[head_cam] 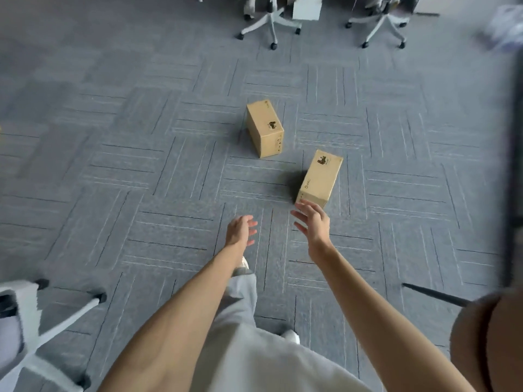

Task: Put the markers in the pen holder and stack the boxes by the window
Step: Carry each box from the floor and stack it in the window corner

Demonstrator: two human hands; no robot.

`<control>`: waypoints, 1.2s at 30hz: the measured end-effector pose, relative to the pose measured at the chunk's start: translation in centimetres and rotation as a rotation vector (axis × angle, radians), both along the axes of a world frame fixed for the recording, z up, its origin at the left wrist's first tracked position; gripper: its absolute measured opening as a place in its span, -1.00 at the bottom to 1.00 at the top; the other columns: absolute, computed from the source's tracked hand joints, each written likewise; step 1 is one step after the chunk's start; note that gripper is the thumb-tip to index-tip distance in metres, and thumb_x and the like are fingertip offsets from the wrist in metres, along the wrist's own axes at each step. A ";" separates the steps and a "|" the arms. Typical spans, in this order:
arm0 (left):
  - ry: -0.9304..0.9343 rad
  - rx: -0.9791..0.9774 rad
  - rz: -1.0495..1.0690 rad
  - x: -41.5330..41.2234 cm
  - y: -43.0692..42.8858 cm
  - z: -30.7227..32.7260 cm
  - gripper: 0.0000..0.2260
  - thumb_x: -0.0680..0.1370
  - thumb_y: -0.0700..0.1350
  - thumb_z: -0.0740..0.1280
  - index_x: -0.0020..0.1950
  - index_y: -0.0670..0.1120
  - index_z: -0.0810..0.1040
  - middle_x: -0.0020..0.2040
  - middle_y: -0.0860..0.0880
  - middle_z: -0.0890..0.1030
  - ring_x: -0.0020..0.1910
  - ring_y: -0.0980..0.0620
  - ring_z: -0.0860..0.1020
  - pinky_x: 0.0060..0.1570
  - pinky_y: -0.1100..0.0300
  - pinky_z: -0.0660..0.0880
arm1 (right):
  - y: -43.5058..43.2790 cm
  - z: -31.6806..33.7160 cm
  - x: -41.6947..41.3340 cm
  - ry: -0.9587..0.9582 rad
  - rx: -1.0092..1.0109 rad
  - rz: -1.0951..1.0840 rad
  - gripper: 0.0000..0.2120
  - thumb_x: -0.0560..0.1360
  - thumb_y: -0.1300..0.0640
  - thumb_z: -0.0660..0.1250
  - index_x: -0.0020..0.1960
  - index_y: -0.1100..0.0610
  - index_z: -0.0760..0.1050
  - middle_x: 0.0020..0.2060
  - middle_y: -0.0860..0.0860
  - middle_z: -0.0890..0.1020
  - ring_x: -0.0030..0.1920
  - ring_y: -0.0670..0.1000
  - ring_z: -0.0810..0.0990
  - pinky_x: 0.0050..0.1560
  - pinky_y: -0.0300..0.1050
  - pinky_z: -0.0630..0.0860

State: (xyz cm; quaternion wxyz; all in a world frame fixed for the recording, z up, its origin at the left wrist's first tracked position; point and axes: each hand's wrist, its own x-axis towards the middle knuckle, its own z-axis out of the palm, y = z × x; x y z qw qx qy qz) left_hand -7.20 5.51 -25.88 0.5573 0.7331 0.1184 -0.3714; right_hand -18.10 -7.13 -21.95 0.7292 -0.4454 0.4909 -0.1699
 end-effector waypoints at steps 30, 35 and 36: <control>0.174 0.228 -0.365 20.9 -49.5 -22.7 -0.81 0.63 -0.06 0.20 0.18 -0.07 0.51 0.11 -0.08 0.63 -0.03 -0.01 0.57 -0.17 0.13 0.50 | -46.1 -25.1 15.6 0.503 -0.009 0.233 -0.65 0.63 0.03 0.22 0.30 0.22 0.51 0.17 0.13 0.64 0.16 0.11 0.62 0.16 -0.01 0.52; 0.159 0.302 -0.559 23.8 -53.9 -33.8 -0.74 0.66 -0.07 0.16 0.29 -0.14 0.46 0.23 -0.12 0.58 0.03 -0.03 0.53 -0.12 0.10 0.50 | -49.5 -35.0 18.1 0.581 -0.068 0.361 -0.60 0.63 -0.01 0.21 0.37 0.19 0.46 0.26 0.16 0.59 0.20 0.11 0.57 0.22 -0.04 0.49; 0.159 0.318 -0.578 24.4 -54.6 -35.8 -0.74 0.66 -0.06 0.15 0.29 -0.12 0.45 0.27 -0.11 0.56 0.06 -0.02 0.52 -0.05 0.05 0.52 | -49.9 -36.9 18.6 0.596 -0.064 0.347 -0.59 0.63 -0.01 0.21 0.39 0.19 0.45 0.28 0.16 0.57 0.22 0.11 0.56 0.23 -0.05 0.47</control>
